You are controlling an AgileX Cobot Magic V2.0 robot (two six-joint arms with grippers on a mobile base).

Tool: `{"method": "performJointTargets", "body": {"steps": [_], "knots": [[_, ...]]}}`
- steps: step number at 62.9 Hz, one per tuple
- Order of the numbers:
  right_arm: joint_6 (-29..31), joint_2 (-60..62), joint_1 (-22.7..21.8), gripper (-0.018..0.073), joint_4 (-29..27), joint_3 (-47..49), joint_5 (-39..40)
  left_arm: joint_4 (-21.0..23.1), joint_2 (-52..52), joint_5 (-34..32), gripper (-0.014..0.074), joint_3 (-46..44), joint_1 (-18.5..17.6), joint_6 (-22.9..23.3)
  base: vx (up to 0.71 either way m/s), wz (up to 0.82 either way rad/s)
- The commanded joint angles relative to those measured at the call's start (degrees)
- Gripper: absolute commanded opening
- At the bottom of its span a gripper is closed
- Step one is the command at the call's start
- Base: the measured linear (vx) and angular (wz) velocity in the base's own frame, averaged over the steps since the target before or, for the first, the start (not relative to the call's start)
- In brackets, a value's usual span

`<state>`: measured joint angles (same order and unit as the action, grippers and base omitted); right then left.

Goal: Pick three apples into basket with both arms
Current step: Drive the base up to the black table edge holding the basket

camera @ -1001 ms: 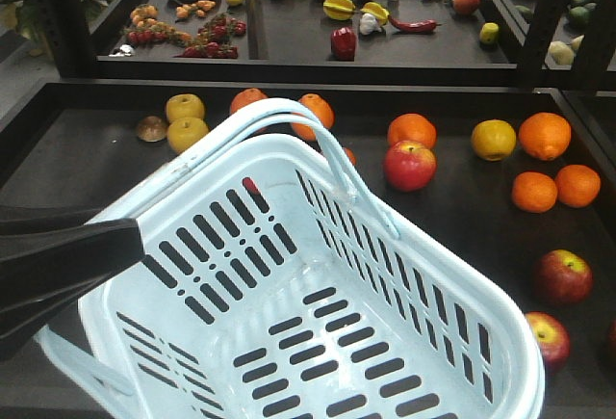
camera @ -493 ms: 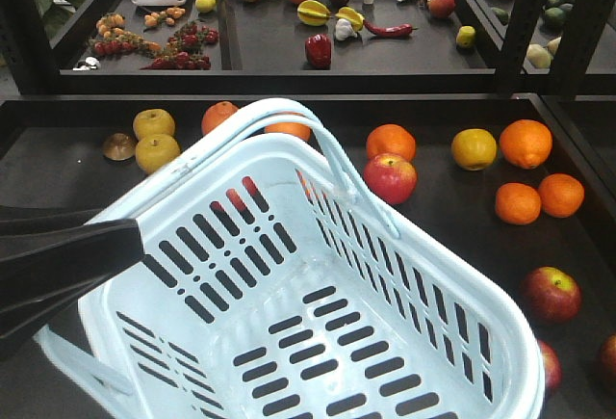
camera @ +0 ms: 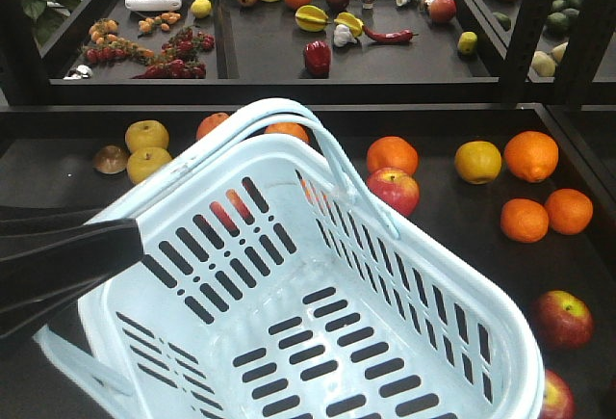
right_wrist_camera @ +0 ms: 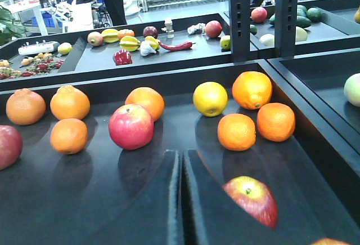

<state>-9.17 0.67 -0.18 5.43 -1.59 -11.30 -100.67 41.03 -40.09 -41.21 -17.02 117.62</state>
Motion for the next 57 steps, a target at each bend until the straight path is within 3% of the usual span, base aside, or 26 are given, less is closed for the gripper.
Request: {"method": "performJointTargets", "body": {"steps": [1,57], "knots": [[0.37,0.7,0.07,-0.0005,0.54,-0.71,4.3,-1.12,-0.16,2.07,-0.0006,-1.7,-0.22,0.14,0.08,-0.02],[0.37,0.7,0.07,-0.0005,0.54,-0.71,4.37,-1.12,-0.16,2.07,-0.0006,-1.7,-0.22,0.14,0.03,-0.01]]}}
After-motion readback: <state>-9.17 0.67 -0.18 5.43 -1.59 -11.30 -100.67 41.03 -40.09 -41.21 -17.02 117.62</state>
